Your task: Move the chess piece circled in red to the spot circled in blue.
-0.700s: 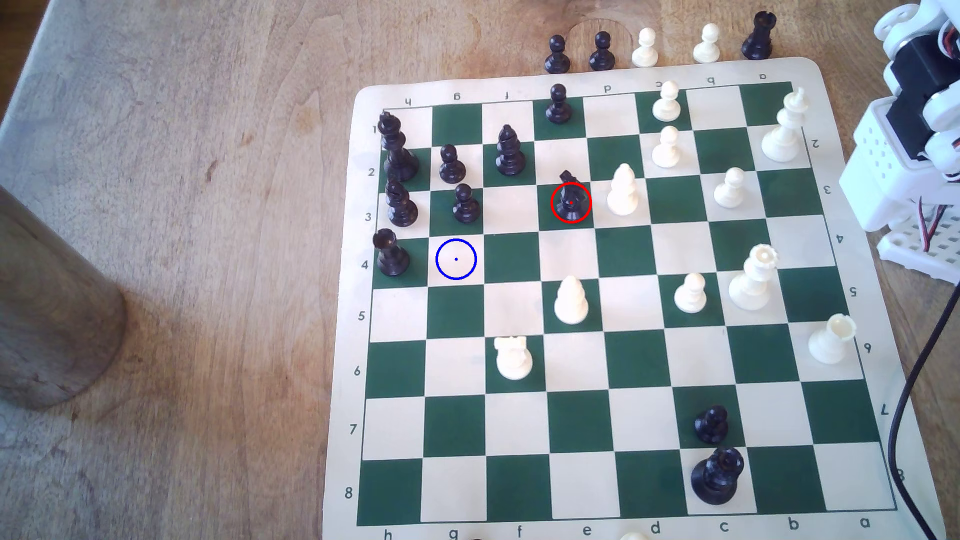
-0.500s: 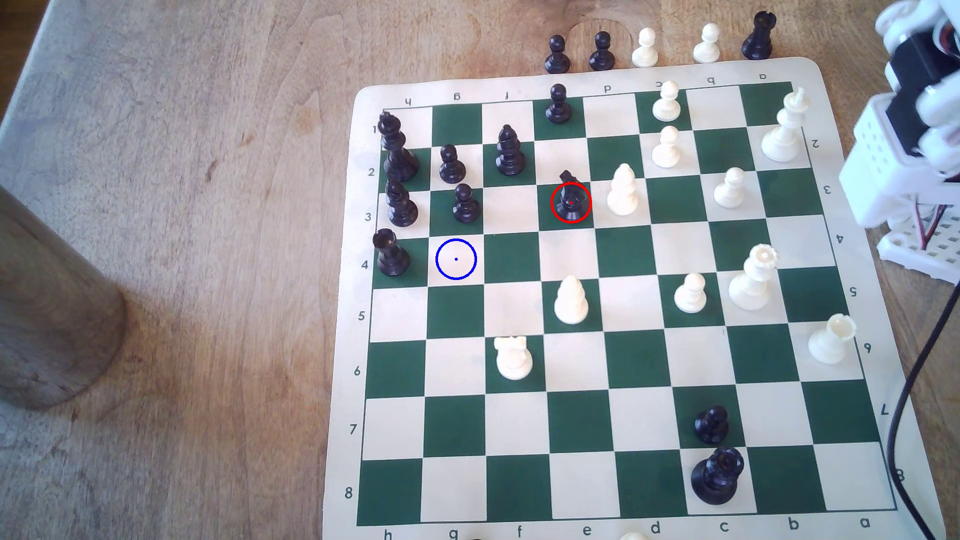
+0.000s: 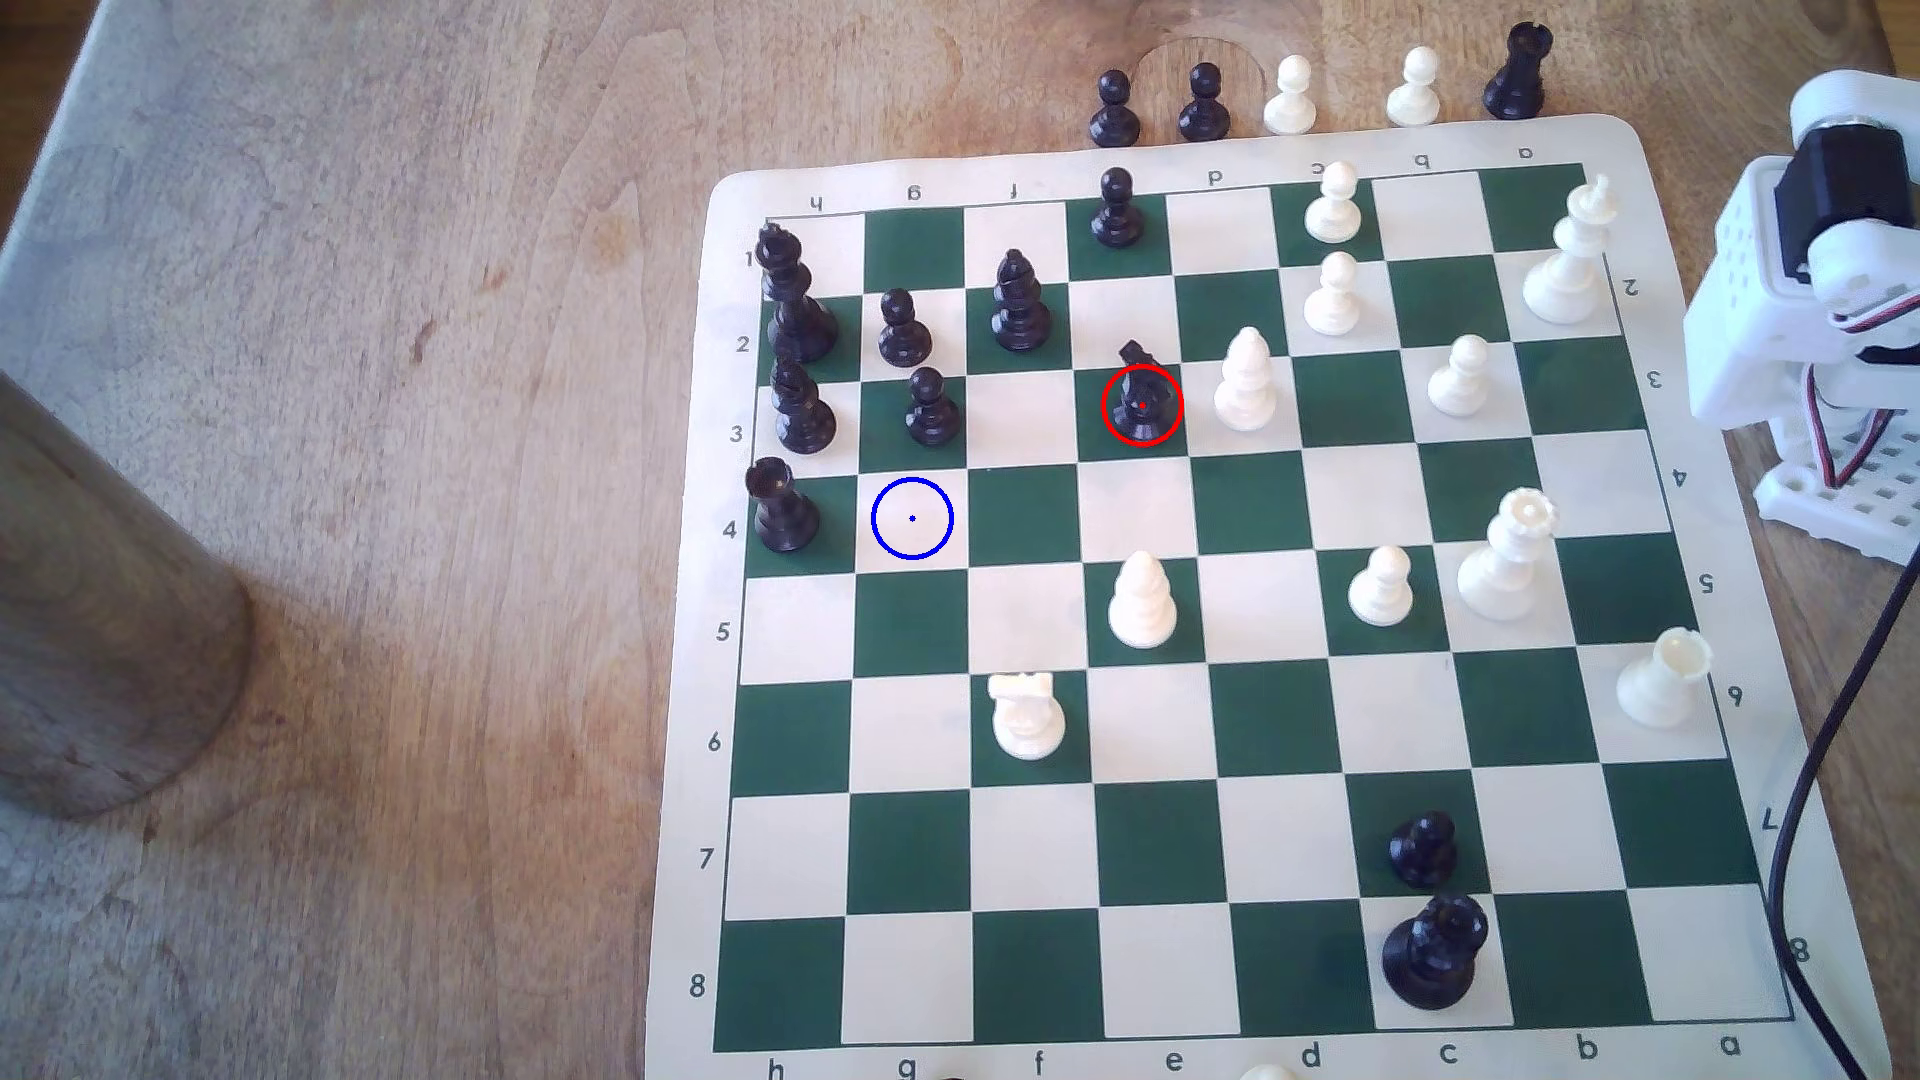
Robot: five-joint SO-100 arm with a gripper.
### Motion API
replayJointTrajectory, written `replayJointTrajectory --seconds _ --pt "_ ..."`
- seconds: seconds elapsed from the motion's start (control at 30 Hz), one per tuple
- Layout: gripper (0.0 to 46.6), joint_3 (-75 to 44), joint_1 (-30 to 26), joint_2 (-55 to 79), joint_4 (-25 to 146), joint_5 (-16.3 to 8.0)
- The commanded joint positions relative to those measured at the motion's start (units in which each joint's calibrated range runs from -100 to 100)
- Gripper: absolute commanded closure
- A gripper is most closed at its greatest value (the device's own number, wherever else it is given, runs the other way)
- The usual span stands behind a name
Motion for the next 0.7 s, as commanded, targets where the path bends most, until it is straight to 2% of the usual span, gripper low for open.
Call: replayJointTrajectory --seconds 0.0,0.1,0.23,0.27,0.37,0.43,0.5,0.67 --pt "46.4 -11.2 4.2 -0.4 28.3 -0.3" --pt "46.4 -13.2 5.2 -0.4 39.4 -0.3" --pt "46.3 -12.5 4.6 -0.3 45.6 -0.4" --pt "46.4 -12.5 4.5 -0.3 48.7 -1.5" --pt "46.0 -12.4 4.3 -0.3 57.8 -2.9" --pt "46.4 -12.9 3.7 -0.3 63.2 -5.3" --pt "45.8 -12.9 3.4 0.3 67.2 -6.2" --pt "46.4 -13.5 2.4 9.0 69.8 -5.2"
